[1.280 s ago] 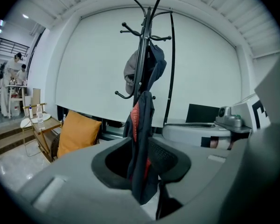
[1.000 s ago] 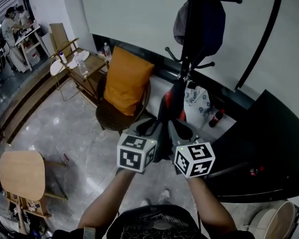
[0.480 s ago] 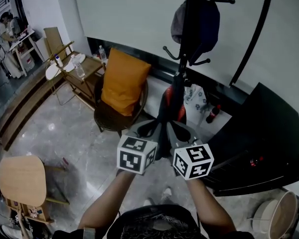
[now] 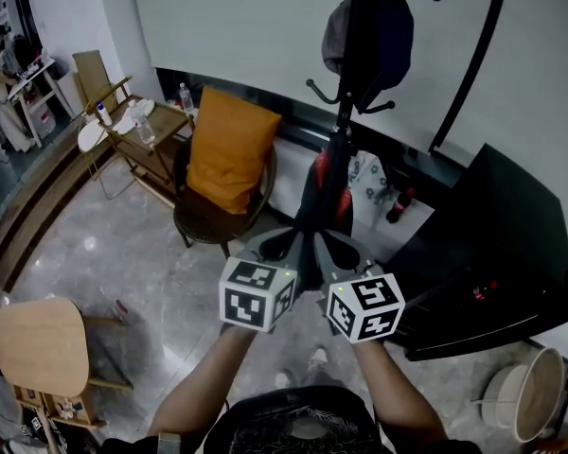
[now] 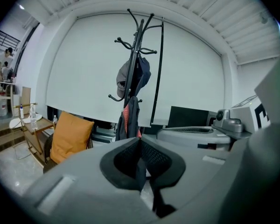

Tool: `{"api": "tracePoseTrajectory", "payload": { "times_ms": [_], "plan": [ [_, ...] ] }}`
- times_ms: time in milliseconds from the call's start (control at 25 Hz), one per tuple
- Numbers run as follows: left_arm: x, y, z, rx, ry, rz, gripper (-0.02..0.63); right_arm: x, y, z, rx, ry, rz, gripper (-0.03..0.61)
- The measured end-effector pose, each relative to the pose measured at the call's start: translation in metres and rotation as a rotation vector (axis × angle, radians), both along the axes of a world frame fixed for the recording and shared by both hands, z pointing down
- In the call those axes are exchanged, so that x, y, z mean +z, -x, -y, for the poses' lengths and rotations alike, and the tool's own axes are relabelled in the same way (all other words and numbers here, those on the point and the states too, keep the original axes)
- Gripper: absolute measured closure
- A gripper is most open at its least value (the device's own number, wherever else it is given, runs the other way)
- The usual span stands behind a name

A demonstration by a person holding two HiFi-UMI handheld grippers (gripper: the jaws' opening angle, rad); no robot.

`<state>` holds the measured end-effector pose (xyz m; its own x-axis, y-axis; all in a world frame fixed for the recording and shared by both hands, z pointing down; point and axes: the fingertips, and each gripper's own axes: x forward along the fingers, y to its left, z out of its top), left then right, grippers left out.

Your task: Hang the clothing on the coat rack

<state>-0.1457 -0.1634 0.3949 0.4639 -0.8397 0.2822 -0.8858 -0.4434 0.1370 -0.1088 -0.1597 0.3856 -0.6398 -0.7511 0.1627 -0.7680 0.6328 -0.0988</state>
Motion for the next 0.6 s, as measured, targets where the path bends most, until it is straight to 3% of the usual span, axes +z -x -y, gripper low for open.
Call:
{"api": "tracePoseTrajectory", "payload": {
  "times_ms": [600],
  "plan": [
    [-0.001,0.004,-0.010,0.028,-0.006,-0.018,0.607,0.000,0.005,-0.012,0.020,-0.010,-0.019,0.577]
  ]
}}
